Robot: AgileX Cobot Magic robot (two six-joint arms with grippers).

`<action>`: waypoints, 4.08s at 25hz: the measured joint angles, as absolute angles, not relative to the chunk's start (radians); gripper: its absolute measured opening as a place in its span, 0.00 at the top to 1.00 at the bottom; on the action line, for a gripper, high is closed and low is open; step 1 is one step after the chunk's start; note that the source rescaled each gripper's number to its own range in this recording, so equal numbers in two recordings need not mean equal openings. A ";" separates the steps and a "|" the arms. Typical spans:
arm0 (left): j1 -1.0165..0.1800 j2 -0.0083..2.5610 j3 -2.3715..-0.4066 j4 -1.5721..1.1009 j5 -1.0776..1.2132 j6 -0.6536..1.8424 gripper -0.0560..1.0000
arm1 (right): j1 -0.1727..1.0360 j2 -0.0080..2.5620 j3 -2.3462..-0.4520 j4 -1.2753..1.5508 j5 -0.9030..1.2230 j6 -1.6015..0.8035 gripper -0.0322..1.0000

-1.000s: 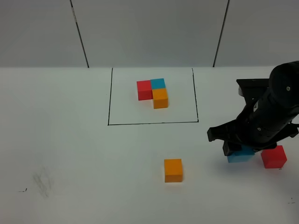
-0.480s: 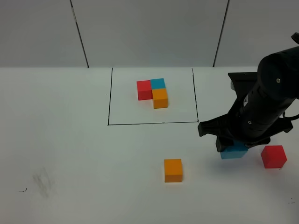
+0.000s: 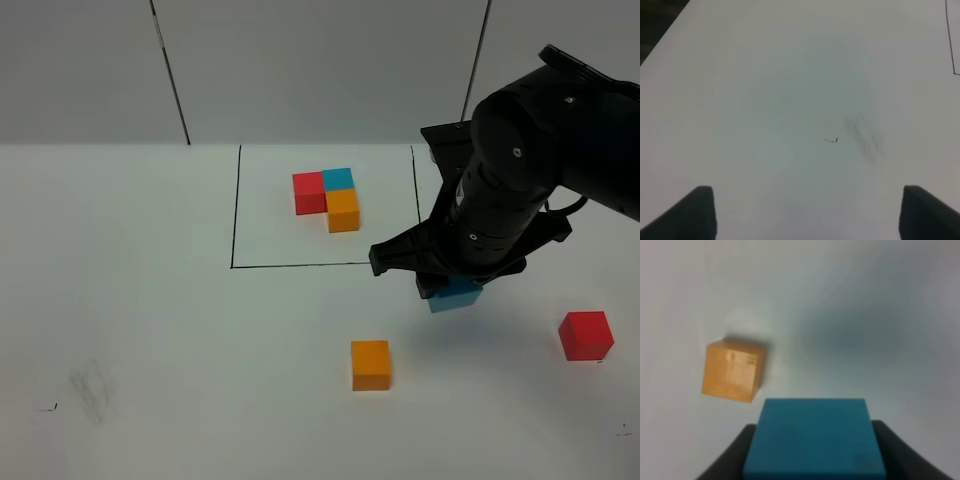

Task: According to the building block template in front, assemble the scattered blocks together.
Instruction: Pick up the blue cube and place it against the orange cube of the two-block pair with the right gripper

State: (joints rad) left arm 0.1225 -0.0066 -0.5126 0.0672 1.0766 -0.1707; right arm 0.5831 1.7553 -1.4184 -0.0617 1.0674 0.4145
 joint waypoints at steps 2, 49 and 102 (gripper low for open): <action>0.122 -0.007 -0.513 0.067 1.077 -0.171 0.15 | 0.590 1.784 -1.458 -0.065 1.092 0.416 0.96; 0.122 -0.007 -0.513 0.069 1.077 -0.170 0.15 | 0.520 2.259 -1.862 0.019 1.127 0.425 0.96; 0.122 -0.007 -0.513 0.141 1.077 -0.171 0.15 | 0.573 2.367 -1.860 0.074 1.102 0.446 0.96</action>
